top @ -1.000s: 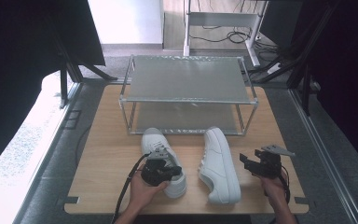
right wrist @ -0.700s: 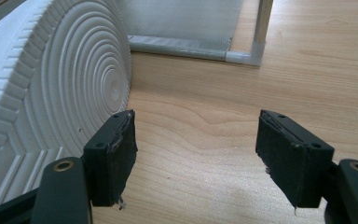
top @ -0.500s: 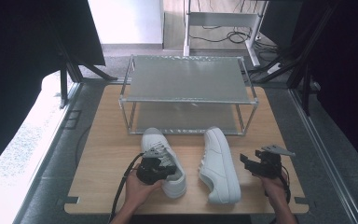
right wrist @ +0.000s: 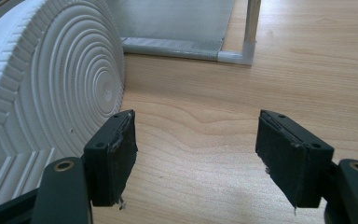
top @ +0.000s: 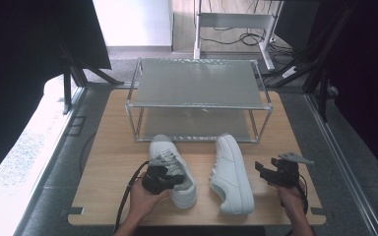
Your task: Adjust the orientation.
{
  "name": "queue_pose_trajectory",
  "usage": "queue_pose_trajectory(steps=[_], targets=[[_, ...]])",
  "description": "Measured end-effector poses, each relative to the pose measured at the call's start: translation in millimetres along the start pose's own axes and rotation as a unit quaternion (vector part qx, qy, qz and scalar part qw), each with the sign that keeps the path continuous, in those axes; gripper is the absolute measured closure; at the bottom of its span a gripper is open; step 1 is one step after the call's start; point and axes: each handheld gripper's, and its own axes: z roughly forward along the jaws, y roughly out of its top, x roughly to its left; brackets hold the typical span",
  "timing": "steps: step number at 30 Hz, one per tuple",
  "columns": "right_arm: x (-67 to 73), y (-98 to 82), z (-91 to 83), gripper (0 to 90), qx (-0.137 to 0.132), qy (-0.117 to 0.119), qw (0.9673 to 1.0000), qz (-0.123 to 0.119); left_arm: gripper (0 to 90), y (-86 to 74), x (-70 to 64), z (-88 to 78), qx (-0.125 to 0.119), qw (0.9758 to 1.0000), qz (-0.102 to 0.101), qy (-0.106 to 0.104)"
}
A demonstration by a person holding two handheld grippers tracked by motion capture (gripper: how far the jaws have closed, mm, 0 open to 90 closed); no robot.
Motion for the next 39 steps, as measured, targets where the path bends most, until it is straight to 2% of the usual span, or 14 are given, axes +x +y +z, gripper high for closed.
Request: queue_pose_trajectory(steps=[2,4,10,21,32,33,36,39], targets=[[0.0,0.0,-0.3,29.7,-0.001,0.000,1.0000,-0.001,90.0,-0.1,0.4,-0.8,0.000,1.0000,0.000,0.003],[0.3,0.0,-0.4,29.7,-0.003,-0.001,1.0000,0.000,90.0,-0.7,3.4,-3.7,0.000,1.0000,-0.005,-0.006],[1.0,-0.5,0.8,29.7,0.000,-0.002,1.0000,-0.002,90.0,-0.5,4.4,-4.1,0.003,0.9999,-0.005,-0.009],[-0.3,-1.2,1.0,29.5,0.003,-0.004,1.0000,-0.001,90.0,-3.7,8.7,-10.7,0.002,1.0000,-0.007,0.005],[-0.6,-1.9,1.9,29.5,0.006,-0.004,1.0000,-0.002,90.0,-6.6,23.8,-25.0,0.012,0.9997,-0.022,0.005],[-0.6,-2.0,2.1,29.5,0.006,-0.005,1.0000,-0.002,90.0,-7.9,29.0,-29.5,0.011,0.9995,-0.027,0.007],[-0.8,-2.1,2.1,29.6,0.006,-0.005,1.0000,-0.002,90.0,-9.1,33.2,-33.2,0.010,0.9995,-0.030,0.008],[-1.2,-2.2,2.0,29.6,0.006,-0.006,1.0000,-0.002,90.0,-15.4,42.8,-42.6,0.003,0.9990,-0.043,0.010]])
